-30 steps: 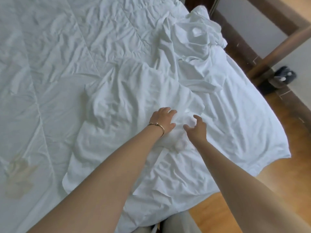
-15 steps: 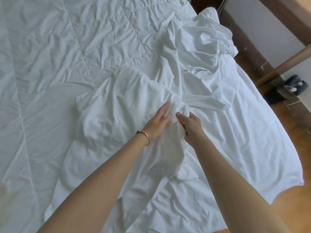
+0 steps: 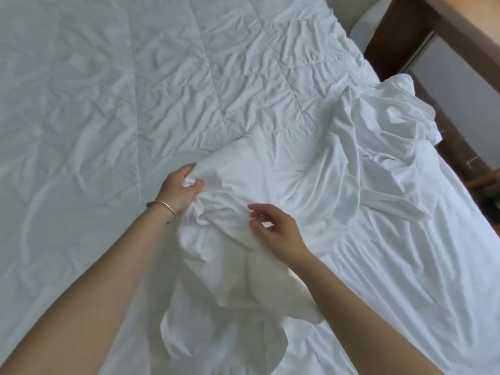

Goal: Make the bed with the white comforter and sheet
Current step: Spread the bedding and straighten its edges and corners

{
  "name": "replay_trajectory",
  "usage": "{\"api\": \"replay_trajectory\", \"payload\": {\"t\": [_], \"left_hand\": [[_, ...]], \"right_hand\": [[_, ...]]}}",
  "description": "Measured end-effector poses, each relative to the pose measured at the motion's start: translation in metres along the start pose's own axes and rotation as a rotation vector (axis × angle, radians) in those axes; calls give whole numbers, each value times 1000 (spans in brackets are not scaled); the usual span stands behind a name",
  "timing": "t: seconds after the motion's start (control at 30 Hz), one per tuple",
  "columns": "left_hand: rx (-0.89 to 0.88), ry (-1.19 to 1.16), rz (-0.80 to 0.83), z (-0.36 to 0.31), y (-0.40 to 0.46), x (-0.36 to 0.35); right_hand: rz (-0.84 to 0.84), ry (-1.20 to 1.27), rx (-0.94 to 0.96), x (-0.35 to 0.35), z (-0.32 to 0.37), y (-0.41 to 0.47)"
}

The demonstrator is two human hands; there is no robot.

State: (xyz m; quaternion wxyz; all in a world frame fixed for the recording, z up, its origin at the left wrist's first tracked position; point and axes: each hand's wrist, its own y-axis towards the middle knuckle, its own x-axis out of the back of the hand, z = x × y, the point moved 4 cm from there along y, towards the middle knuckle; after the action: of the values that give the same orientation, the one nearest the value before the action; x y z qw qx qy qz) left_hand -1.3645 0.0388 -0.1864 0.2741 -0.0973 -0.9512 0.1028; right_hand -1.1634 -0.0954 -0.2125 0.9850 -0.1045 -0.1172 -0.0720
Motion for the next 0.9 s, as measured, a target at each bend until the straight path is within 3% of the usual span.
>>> {"api": "replay_trajectory", "payload": {"t": [0.07,0.13,0.2,0.23,0.3,0.37,0.43,0.5,0.63,0.7,0.8,0.9], "left_hand": [[57,105,-161,36,9,56],[232,316,-286,80,15,98],[422,622,-296,111,14,114],[416,711,-309,118,14,110],[182,662,-296,112,16,85],[0,514,-72,97,11,41],[-6,551,228,89,1,-1],[8,723,385,97,-2,-25],[108,680,284,112,21,-13],[-53,854,255,96,32,-1],[-330,918,185,57,46,16],[-284,728,117,46,66,27]], "right_hand": [[-128,-184,32,-4,-6,8],[-162,-393,-7,-9,-19,16],[-171,-632,-57,-13,-33,21],[-156,-697,-74,-15,-39,23],[-76,-628,-128,-19,-51,26],[5,-502,-173,-24,-61,29],[62,-547,-132,-28,-59,37],[136,-728,-79,-33,-46,48],[316,-1214,107,-52,-12,79],[385,-1332,256,-69,4,94],[394,-1291,304,-102,24,114],[284,-1088,207,-106,37,145]]}}
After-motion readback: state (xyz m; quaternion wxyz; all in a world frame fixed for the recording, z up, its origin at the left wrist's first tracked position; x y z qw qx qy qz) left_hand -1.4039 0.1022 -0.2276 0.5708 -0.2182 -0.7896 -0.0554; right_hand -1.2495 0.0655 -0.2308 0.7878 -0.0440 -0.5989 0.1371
